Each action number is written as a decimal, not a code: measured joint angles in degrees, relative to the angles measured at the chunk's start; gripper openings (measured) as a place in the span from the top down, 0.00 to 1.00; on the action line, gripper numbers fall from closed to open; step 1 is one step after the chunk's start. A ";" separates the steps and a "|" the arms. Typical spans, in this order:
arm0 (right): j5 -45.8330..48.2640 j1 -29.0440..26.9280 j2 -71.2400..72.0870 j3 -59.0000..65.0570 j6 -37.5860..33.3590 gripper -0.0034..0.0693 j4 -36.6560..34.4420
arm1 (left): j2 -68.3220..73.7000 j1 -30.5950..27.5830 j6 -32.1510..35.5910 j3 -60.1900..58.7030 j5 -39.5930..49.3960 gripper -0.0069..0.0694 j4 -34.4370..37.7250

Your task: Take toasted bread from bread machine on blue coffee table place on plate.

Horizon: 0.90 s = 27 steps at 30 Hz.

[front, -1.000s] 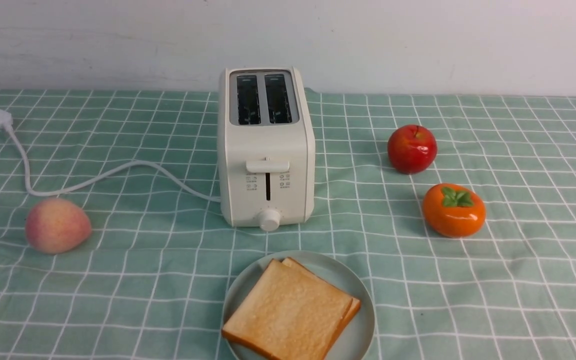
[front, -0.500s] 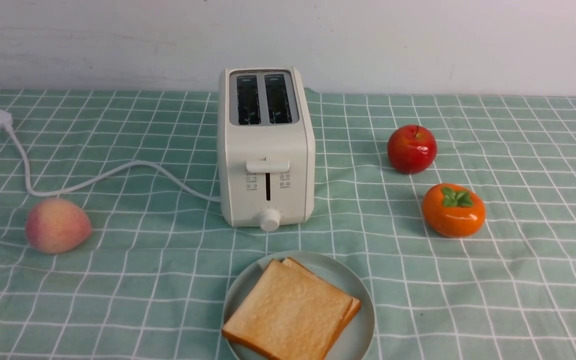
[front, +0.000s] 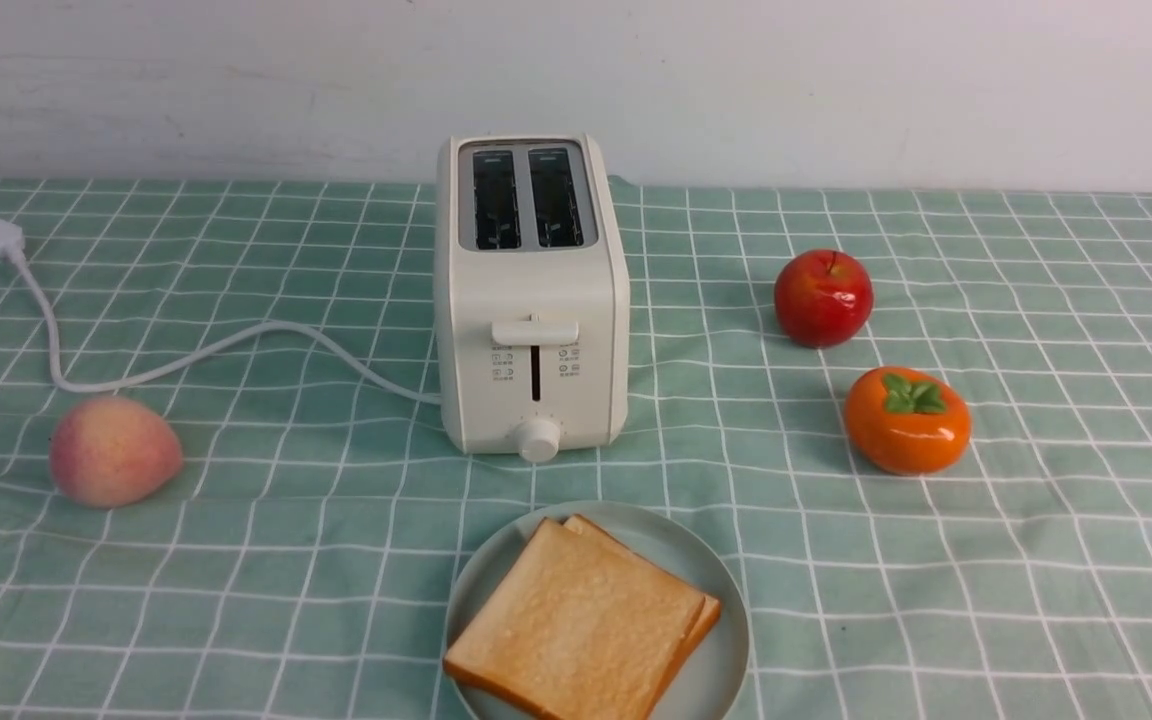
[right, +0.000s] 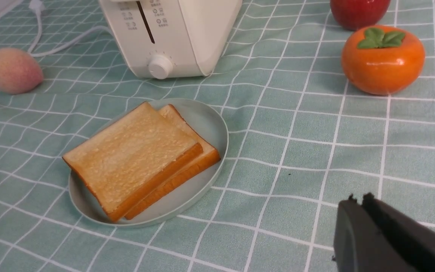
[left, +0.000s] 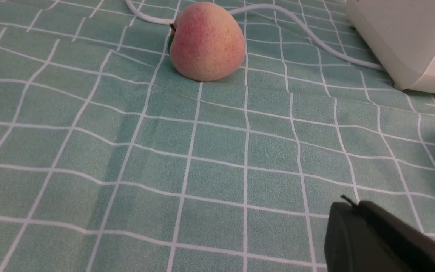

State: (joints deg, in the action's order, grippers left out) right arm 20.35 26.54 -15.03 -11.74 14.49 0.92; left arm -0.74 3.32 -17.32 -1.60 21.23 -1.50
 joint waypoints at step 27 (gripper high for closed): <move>-4.62 -25.90 7.03 7.02 -0.61 0.90 1.24 | 0.00 0.00 -0.05 0.00 0.54 0.89 0.00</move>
State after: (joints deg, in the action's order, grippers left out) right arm 15.74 0.64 -8.00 -4.72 13.88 2.16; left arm -0.74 3.32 -17.37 -1.60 21.77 -1.50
